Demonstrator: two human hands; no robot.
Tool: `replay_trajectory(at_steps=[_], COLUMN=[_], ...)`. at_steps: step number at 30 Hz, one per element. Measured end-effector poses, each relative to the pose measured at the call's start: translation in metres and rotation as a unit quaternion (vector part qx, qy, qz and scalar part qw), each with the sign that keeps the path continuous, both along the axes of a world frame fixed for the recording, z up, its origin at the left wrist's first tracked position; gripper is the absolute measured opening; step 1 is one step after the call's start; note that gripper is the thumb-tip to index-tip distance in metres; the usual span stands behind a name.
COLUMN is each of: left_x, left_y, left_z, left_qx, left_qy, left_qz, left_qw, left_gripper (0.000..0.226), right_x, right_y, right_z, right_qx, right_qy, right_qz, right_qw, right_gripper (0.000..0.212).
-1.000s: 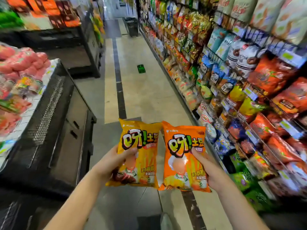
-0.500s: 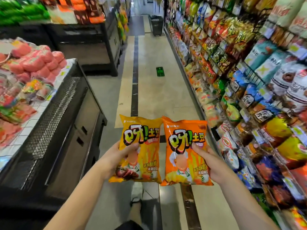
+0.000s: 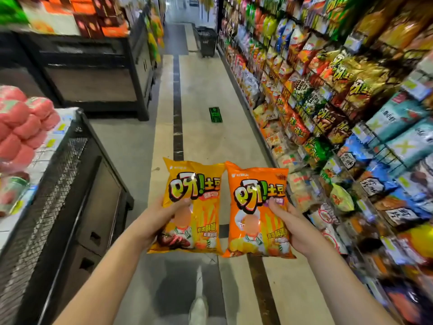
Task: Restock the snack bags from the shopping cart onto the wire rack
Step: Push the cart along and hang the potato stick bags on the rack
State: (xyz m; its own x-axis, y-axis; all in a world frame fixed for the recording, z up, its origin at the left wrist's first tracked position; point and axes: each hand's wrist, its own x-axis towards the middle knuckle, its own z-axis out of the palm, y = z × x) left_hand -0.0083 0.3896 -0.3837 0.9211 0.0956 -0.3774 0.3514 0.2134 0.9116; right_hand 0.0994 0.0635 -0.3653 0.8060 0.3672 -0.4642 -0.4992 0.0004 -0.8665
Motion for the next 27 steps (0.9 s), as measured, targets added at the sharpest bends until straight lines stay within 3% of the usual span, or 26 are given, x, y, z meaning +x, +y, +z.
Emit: replay_trajectory(at_steps=[8,14,22,27], left_x=[0.087,0.168,0.325,0.425], left_y=[0.067,0.107,0.161,0.178], left_z=[0.007,0.003,0.015,0.033], left_qx=[-0.012,0.007,0.057,0.075], left_qy=[0.008,0.025,0.039,0.025], left_qz=[0.006,0.014,0.022,0.011], left_qw=[1.000,1.000,0.997,0.997], left_gripper=[0.051,0.051,0.076,0.050], right_x=[0.097,0.186,0.340,0.421], right_y=[0.072,0.117,0.170,0.187], right_z=[0.007,-0.002,-0.016,-0.005], right_qx=[-0.004,0.000,0.012,0.031], right_qy=[-0.008,0.004,0.004,-0.011], right_qz=[0.009,0.004,0.014,-0.029], right_qw=[1.000,1.000,1.000,0.999], right_gripper=[0.046,0.026,0.045,0.021])
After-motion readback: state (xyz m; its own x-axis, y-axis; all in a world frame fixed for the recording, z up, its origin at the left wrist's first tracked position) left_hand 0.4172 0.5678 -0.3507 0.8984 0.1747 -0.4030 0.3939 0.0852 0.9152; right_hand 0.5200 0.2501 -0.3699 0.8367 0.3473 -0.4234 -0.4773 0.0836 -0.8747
